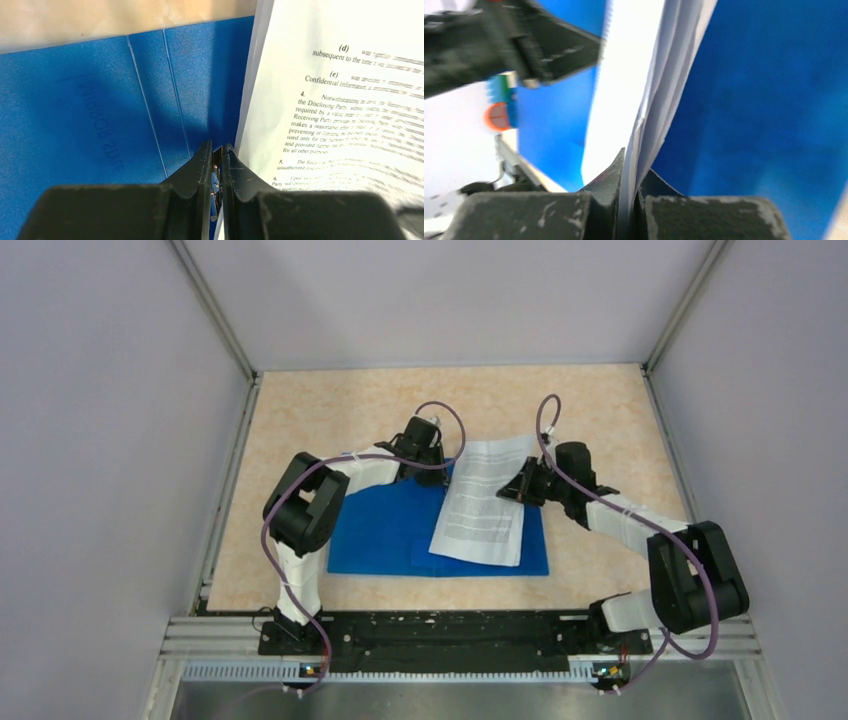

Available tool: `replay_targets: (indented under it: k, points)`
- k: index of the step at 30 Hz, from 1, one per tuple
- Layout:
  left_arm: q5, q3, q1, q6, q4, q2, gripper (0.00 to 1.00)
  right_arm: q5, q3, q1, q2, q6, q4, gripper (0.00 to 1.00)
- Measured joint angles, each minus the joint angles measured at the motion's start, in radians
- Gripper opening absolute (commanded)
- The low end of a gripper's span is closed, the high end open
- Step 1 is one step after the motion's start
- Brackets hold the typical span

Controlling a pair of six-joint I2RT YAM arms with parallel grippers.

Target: Put the files into the folder

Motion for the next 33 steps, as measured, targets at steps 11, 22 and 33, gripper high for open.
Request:
replay_targets:
  k: [11,22,33]
  points:
    - [0.001,0.0,0.002,0.001,0.0,0.0,0.0,0.314,-0.002,-0.005,0.089,-0.195,-0.194,0.0]
    - [0.01,0.008,0.003,0.01,-0.008,0.004,0.0,0.354,-0.024,-0.005,0.092,-0.27,-0.155,0.0]
    - [0.024,0.046,0.004,0.036,-0.048,0.023,0.0,0.421,-0.028,0.077,0.079,-0.368,-0.141,0.0]
